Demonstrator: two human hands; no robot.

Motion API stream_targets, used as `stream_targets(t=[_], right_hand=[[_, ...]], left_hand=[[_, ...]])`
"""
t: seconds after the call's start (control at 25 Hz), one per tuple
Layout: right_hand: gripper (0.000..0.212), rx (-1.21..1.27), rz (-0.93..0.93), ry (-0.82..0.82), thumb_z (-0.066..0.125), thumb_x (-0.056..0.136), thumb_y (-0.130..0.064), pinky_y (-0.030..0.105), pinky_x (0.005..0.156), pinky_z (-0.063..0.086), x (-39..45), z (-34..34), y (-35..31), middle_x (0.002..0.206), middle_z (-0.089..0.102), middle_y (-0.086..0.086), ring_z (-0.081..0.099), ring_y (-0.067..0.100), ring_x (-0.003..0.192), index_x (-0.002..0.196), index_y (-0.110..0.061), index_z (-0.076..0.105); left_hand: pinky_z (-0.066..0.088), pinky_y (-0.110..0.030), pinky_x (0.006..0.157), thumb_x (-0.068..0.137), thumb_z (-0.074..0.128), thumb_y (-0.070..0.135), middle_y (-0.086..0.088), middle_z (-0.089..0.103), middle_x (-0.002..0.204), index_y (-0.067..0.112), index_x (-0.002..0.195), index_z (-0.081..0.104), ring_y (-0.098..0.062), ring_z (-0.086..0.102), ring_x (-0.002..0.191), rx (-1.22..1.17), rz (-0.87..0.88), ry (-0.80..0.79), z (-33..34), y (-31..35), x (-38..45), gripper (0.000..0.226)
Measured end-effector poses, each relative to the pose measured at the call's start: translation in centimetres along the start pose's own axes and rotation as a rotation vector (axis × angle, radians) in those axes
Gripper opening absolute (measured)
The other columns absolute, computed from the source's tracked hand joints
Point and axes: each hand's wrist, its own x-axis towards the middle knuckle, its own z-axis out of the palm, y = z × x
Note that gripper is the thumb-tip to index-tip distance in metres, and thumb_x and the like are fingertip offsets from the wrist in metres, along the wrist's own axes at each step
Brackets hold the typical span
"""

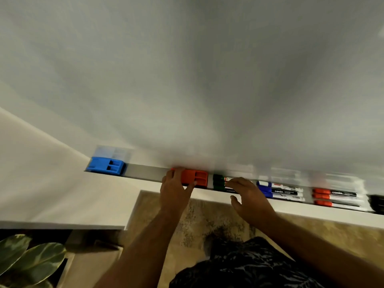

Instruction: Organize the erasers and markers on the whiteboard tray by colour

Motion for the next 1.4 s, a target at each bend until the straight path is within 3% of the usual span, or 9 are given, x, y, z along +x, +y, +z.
stream_targets(t=[0.2, 0.32, 0.44, 0.6, 0.84, 1.0, 1.16, 1.32, 1.4], right_hand=[[0.060, 0.045, -0.050, -0.165, 0.065, 0.093, -0.026, 0.029, 0.116, 0.036, 3.3, 1.2, -4.3, 0.155, 0.048, -0.002, 0.047, 0.017, 0.139, 0.151, -0.026, 0.048], [0.065, 0.008, -0.158, -0.234, 0.065, 0.089, -0.023, 0.030, 0.113, 0.036, 5.3, 2.6, -7.5, 0.155, 0.047, 0.002, 0.046, 0.020, 0.140, 0.151, -0.022, 0.046], [0.066, -0.044, -0.225, -0.269, 0.066, 0.085, -0.021, 0.033, 0.114, 0.040, 6.9, 3.9, -9.7, 0.153, 0.048, 0.002, 0.046, 0.021, 0.139, 0.149, -0.021, 0.048], [0.052, -0.148, -0.225, -0.298, 0.068, 0.082, -0.025, 0.041, 0.102, 0.051, 9.0, 5.3, -12.3, 0.141, 0.052, -0.002, 0.052, 0.022, 0.129, 0.133, -0.025, 0.057], [0.054, -0.156, -0.224, -0.281, 0.069, 0.081, -0.024, 0.038, 0.105, 0.049, 10.6, 7.0, -14.3, 0.143, 0.050, -0.004, 0.048, 0.020, 0.132, 0.133, -0.026, 0.056], [0.074, -0.145, -0.234, -0.356, 0.069, 0.080, -0.029, 0.036, 0.115, 0.040, 9.9, 6.5, -13.0, 0.160, 0.038, -0.006, 0.037, 0.017, 0.145, 0.149, -0.030, 0.043], [0.073, -0.100, -0.203, -0.327, 0.068, 0.084, -0.036, 0.026, 0.112, 0.034, 8.8, 5.3, -11.2, 0.158, 0.041, -0.006, 0.040, 0.016, 0.143, 0.152, -0.030, 0.042], [0.073, 0.018, -0.093, -0.284, 0.071, 0.087, -0.034, 0.021, 0.114, 0.027, 7.5, 3.3, -9.1, 0.160, 0.039, -0.006, 0.040, 0.014, 0.143, 0.154, -0.025, 0.043], [0.072, 0.073, -0.075, -0.210, 0.073, 0.087, -0.031, 0.013, 0.112, 0.027, 7.2, 2.3, -8.1, 0.158, 0.041, -0.007, 0.043, 0.009, 0.139, 0.154, -0.027, 0.045]], left_hand=[[0.052, -0.041, 0.096, 0.083, 0.080, 0.040, -0.006, 0.060, 0.130, 0.019, 0.134, 0.057, -0.027, 0.055, 0.117, -0.111, 0.013, -0.020, -1.5, -1.2, 0.8, 0.059], [0.052, -0.038, 0.094, 0.086, 0.080, 0.033, -0.009, 0.066, 0.121, 0.013, 0.122, 0.066, -0.027, 0.059, 0.111, -0.104, 0.047, 0.103, -3.9, -3.5, 2.0, 0.044], [0.045, -0.036, 0.100, 0.088, 0.077, 0.030, -0.011, 0.061, 0.126, 0.011, 0.120, 0.066, -0.029, 0.056, 0.119, -0.084, -0.126, 0.229, -7.9, -7.7, 4.6, 0.039], [0.043, -0.051, 0.105, 0.084, 0.079, 0.028, -0.022, 0.056, 0.133, 0.005, 0.127, 0.061, -0.044, 0.051, 0.125, 0.003, -0.386, 0.234, -12.8, -14.1, 8.5, 0.052], [0.042, -0.053, 0.112, 0.083, 0.080, 0.042, -0.023, 0.053, 0.147, 0.004, 0.149, 0.043, -0.043, 0.047, 0.137, 0.084, -0.552, 0.072, -15.2, -19.7, 10.9, 0.084], [0.048, -0.057, 0.102, 0.078, 0.079, 0.054, -0.013, 0.061, 0.135, 0.017, 0.141, 0.051, -0.041, 0.053, 0.126, 0.223, -0.456, 0.140, -13.6, -16.9, 8.4, 0.077], [0.047, -0.057, 0.099, 0.081, 0.077, 0.055, -0.005, 0.063, 0.131, 0.024, 0.135, 0.054, -0.034, 0.050, 0.125, 0.146, -0.346, 0.142, -9.3, -11.9, 4.7, 0.067], [0.043, -0.058, 0.100, 0.083, 0.076, 0.049, -0.005, 0.059, 0.134, 0.024, 0.137, 0.052, -0.034, 0.045, 0.130, 0.061, -0.412, 0.119, -7.9, -9.0, 4.5, 0.064], [0.042, -0.058, 0.101, 0.083, 0.077, 0.044, -0.007, 0.056, 0.136, 0.023, 0.136, 0.052, -0.035, 0.046, 0.129, 0.000, -0.424, 0.225, -8.1, -8.1, 4.4, 0.062]])
